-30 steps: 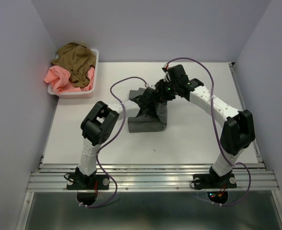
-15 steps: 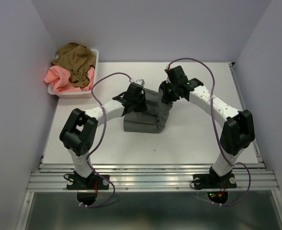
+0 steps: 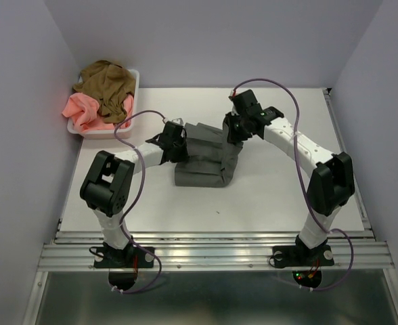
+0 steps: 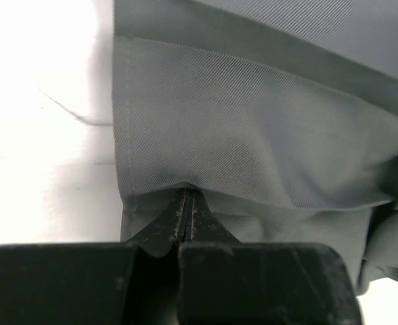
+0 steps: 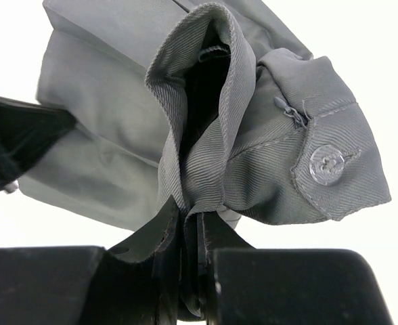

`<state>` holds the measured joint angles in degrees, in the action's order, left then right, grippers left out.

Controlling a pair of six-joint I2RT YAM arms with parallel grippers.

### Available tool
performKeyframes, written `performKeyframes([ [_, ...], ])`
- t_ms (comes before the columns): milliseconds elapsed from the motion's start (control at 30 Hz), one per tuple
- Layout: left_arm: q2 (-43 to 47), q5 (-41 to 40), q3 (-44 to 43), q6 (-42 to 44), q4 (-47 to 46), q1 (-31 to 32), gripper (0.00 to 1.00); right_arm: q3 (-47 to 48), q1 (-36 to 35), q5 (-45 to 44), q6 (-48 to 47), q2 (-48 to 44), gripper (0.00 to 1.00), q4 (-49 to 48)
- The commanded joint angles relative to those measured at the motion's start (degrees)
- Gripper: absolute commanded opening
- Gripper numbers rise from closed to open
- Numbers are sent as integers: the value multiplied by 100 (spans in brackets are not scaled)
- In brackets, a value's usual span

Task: Fold and stack the skirts
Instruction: Fold the skirt

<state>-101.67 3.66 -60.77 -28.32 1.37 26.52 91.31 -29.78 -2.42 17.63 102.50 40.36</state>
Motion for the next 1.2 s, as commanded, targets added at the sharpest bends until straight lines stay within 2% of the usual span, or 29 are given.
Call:
performKeyframes([
  [0, -274, 170, -13, 89, -268, 28, 0, 458, -160, -57, -154, 86, 1, 16],
  [400, -345, 398, 153, 10, -567, 37, 0, 1521, -862, -391, -58, 1061, 1, 245],
  [733, -257, 390, 312, -113, -637, 28, 0, 1549, -1100, 198, 241, 1913, 4, -370],
  [800, -248, 390, 320, -130, -638, 28, 0, 1461, -1100, 531, 276, 1976, 6, -660],
  [900, -222, 372, 329, -139, -638, 37, 0, 1311, -1100, 698, 373, 2090, 15, -994],
  [967, -196, 363, 338, -148, -638, 28, 0, 1241, -1100, 847, 408, 2134, 32, -1161],
  [1067, -160, 311, 329, -174, -638, 28, 0, 1249, -1100, 918, 426, 2143, 48, -1232],
  [1167, -187, 302, 320, -192, -638, 28, 0, 1249, -1100, 953, 382, 2064, 54, -1223],
])
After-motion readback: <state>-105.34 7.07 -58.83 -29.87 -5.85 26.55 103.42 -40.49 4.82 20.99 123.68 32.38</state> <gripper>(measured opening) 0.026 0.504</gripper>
